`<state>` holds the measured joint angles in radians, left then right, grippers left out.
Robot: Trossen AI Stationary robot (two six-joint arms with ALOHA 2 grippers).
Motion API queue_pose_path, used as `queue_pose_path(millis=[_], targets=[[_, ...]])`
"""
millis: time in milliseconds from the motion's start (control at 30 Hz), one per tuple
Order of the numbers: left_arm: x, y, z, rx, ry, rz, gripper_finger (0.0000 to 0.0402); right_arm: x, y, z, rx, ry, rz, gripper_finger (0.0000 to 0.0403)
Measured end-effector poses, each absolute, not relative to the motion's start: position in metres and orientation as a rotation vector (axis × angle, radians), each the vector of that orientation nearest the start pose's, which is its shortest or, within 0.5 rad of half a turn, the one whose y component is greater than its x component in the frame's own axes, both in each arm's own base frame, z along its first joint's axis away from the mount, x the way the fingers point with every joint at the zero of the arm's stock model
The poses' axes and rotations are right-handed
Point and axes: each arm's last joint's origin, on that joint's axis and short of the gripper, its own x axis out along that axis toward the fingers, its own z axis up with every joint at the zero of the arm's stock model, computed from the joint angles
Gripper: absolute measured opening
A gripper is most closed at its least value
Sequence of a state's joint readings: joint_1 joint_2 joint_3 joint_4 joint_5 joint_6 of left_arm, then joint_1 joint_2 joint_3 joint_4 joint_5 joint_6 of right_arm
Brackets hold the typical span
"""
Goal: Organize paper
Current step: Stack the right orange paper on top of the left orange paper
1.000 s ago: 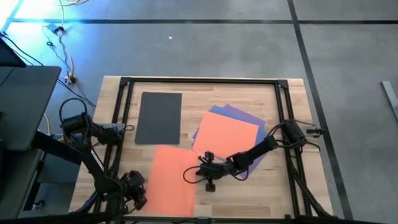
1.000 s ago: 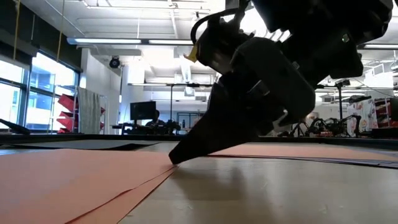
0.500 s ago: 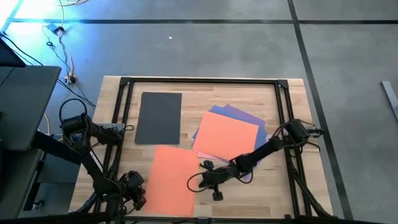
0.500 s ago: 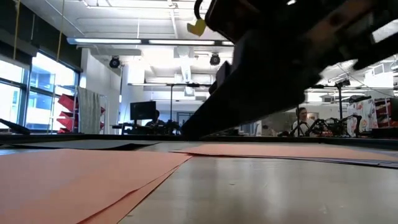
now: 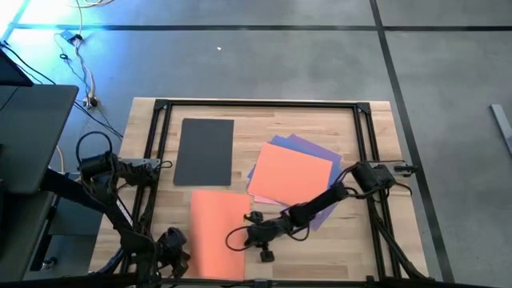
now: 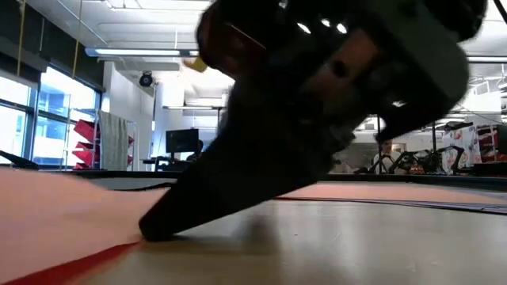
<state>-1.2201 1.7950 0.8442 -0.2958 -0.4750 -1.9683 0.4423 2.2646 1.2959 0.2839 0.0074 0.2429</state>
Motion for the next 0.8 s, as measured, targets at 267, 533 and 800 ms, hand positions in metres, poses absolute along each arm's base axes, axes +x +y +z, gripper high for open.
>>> queue_pose_path(millis=[267, 533, 800], targets=[[0.102, -0.279, 0.117, -0.862, 1.025, 0.314, 0.0, 0.412, 0.197, 0.083, 0.035, 0.807, 0.317, 0.0], [0.098, -0.279, 0.12, -0.87, 1.087, 0.311, 0.0, 0.409, 0.197, 0.088, 0.03, 0.83, 0.311, 0.0], [0.097, -0.278, 0.12, -0.876, 1.098, 0.338, 0.0, 0.399, 0.201, 0.104, -0.002, 0.868, 0.286, 0.0]])
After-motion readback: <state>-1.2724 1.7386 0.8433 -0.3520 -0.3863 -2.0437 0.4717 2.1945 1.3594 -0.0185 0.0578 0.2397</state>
